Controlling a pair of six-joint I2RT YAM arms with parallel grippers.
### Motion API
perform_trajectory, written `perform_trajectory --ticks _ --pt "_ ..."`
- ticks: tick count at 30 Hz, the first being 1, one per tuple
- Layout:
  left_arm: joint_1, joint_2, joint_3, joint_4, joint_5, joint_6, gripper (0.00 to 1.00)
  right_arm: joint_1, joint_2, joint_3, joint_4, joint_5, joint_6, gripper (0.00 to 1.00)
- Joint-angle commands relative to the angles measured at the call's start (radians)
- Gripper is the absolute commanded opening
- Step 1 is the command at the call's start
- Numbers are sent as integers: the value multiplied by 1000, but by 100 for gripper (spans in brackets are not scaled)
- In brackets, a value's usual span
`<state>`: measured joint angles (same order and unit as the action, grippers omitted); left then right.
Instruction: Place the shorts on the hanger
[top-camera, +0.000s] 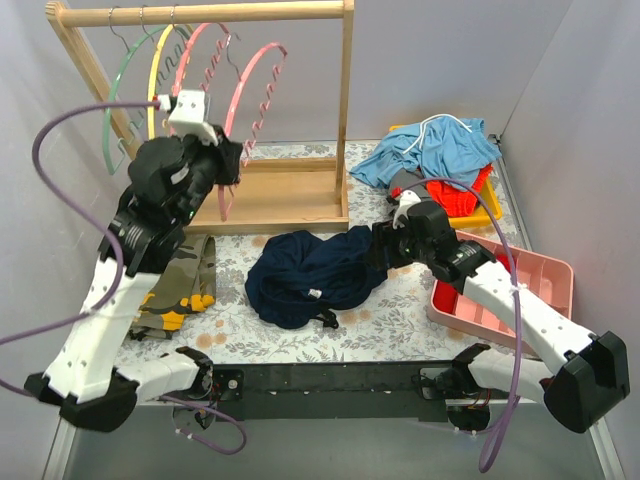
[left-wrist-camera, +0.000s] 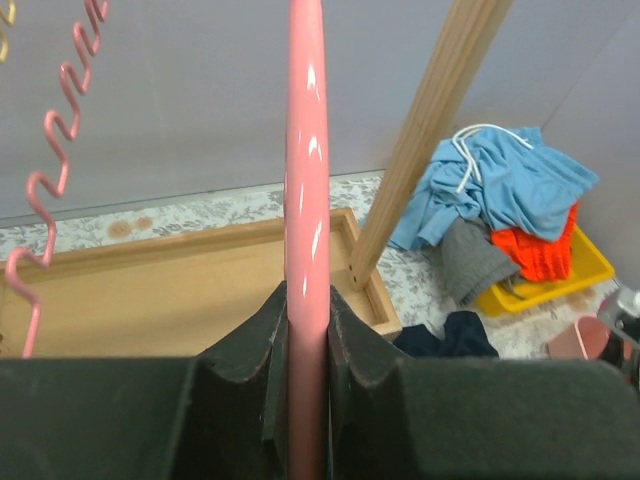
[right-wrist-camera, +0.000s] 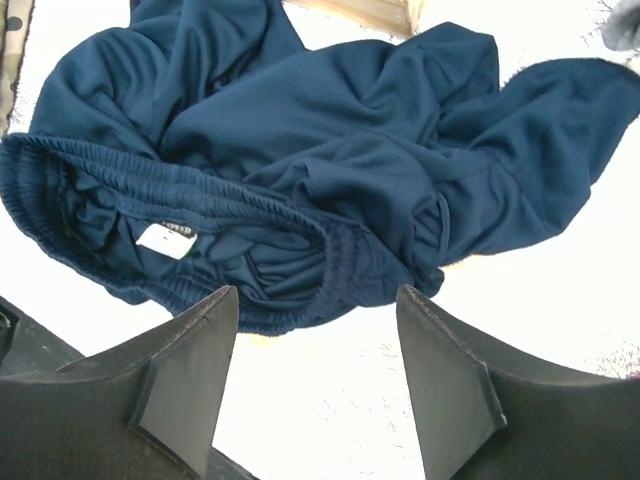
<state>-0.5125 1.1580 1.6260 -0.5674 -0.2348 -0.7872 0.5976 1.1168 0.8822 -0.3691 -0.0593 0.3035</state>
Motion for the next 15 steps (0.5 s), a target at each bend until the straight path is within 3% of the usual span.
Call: perform_trajectory --ticks 1,7,15 --pt "3 -191 -147 -28 150 -33 0 2 -81 -74 59 29 9 70" --pt "3 -366 -360 -146 407 -35 0 37 -159 -178 110 88 40 60" --pt "3 -500 -456 -304 623 -27 0 120 -109 -229 205 194 69 57"
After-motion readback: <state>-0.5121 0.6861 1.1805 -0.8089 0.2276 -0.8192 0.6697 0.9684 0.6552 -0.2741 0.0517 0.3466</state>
